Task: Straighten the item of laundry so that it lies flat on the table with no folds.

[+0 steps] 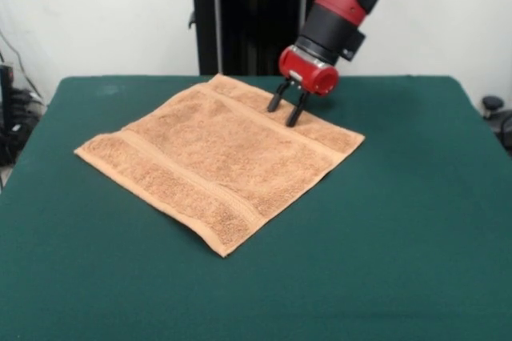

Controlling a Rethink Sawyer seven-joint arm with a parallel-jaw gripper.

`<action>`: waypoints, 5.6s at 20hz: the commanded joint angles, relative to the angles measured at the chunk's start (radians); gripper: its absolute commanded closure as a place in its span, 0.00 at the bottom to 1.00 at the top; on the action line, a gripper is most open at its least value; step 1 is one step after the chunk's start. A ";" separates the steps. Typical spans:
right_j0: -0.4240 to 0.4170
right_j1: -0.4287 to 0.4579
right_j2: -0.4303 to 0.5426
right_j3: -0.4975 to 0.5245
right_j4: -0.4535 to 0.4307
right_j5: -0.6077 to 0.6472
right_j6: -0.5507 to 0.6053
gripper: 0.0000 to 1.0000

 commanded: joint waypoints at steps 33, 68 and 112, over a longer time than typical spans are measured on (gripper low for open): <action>-0.172 0.056 -0.014 -0.042 -0.603 0.397 0.009 0.00; -0.496 -0.015 -0.234 -0.304 -1.348 0.637 -0.024 0.00; -0.391 0.149 -0.313 -0.418 -1.285 0.503 0.072 0.00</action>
